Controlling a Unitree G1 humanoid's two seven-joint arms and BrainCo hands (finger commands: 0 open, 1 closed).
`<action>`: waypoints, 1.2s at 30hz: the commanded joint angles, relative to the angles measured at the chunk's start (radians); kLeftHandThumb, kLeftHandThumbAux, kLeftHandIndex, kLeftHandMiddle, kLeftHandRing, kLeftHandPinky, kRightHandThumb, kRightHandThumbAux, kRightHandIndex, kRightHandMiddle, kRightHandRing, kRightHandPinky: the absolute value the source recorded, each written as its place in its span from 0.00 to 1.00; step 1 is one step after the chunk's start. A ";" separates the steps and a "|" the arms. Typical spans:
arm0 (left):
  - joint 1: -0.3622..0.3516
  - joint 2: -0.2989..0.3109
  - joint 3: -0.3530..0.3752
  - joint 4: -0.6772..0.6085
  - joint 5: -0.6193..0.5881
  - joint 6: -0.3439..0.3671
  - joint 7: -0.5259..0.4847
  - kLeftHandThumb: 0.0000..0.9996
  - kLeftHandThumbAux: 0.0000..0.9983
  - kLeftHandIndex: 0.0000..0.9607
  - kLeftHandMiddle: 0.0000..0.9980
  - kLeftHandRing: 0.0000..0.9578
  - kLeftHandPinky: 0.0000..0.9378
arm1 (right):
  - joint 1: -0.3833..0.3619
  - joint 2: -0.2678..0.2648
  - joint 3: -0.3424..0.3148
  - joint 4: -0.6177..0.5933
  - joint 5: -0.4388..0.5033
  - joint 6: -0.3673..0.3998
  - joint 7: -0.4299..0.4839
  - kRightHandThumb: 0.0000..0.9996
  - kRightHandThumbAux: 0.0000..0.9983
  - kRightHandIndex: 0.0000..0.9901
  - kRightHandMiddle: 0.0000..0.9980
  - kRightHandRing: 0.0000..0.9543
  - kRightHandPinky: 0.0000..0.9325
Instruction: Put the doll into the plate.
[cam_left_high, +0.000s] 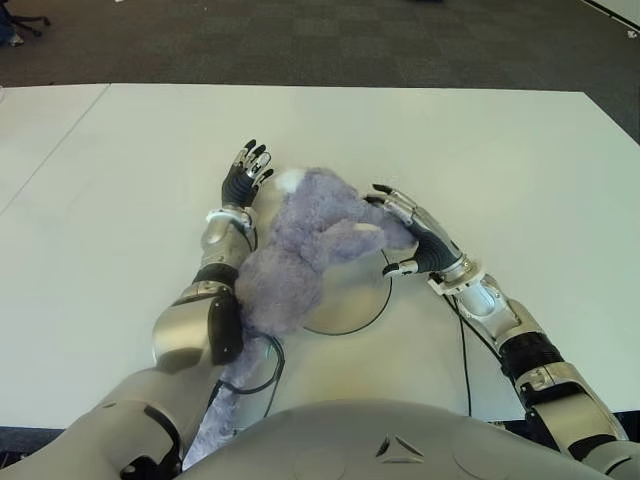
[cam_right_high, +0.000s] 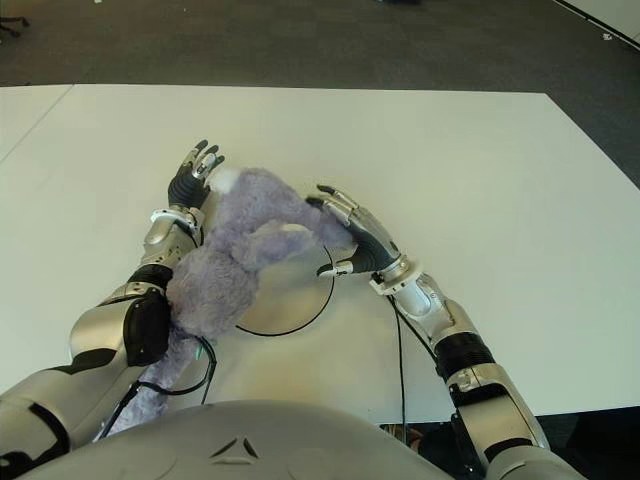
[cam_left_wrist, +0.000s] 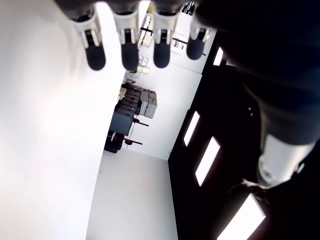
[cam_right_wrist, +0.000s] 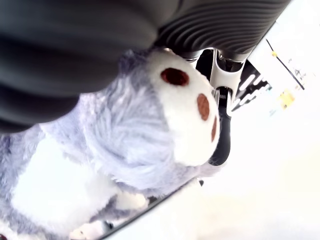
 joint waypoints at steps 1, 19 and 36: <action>0.225 -0.051 0.013 0.140 -0.003 0.142 0.025 0.00 0.64 0.08 0.11 0.12 0.15 | 0.097 0.072 -0.048 0.012 -0.056 -0.038 -0.145 0.00 0.27 0.00 0.00 0.00 0.00; 0.229 -0.051 0.016 0.139 -0.007 0.136 0.013 0.00 0.63 0.09 0.12 0.12 0.15 | 0.067 0.083 -0.106 -0.125 0.030 -0.047 -0.121 0.00 0.29 0.00 0.00 0.00 0.00; 0.230 -0.054 0.014 0.138 -0.004 0.131 0.016 0.00 0.64 0.09 0.12 0.12 0.16 | 0.007 0.064 -0.117 0.018 0.118 -0.107 -0.075 0.00 0.35 0.00 0.00 0.00 0.00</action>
